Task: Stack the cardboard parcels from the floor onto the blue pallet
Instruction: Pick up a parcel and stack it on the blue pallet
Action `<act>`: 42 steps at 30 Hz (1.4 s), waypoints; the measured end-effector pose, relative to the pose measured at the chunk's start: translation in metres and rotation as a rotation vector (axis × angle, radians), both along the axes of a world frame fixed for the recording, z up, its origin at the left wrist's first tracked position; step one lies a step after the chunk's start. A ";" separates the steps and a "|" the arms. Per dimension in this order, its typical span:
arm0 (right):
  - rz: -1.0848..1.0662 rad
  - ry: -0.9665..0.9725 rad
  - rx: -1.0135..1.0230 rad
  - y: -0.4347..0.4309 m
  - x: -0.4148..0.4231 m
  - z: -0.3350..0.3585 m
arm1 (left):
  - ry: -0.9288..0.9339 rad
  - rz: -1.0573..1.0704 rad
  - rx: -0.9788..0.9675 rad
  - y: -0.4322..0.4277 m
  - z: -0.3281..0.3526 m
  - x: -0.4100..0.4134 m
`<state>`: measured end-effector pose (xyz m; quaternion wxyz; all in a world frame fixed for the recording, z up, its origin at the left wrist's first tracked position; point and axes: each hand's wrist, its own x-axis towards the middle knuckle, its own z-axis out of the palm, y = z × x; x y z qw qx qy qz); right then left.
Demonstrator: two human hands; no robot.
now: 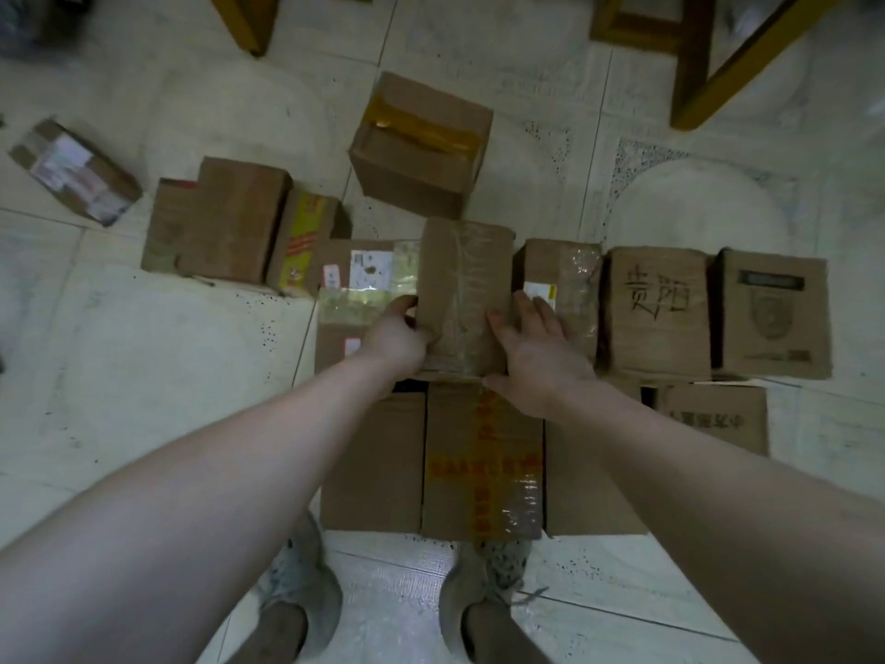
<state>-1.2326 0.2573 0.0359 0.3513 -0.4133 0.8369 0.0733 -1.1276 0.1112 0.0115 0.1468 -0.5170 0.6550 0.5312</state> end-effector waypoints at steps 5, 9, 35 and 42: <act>-0.106 -0.022 0.023 0.005 -0.001 -0.016 | 0.038 0.013 0.008 0.008 -0.016 -0.017; -0.156 -0.076 0.034 0.000 -0.002 -0.021 | 0.009 -0.002 0.007 0.011 -0.020 -0.024; -0.444 -0.114 -0.201 -0.088 0.142 0.364 | -0.099 -0.257 -0.237 -0.152 0.385 0.226; -0.285 -0.101 -0.256 -0.138 0.183 0.455 | -0.025 -0.160 -0.397 -0.183 0.497 0.302</act>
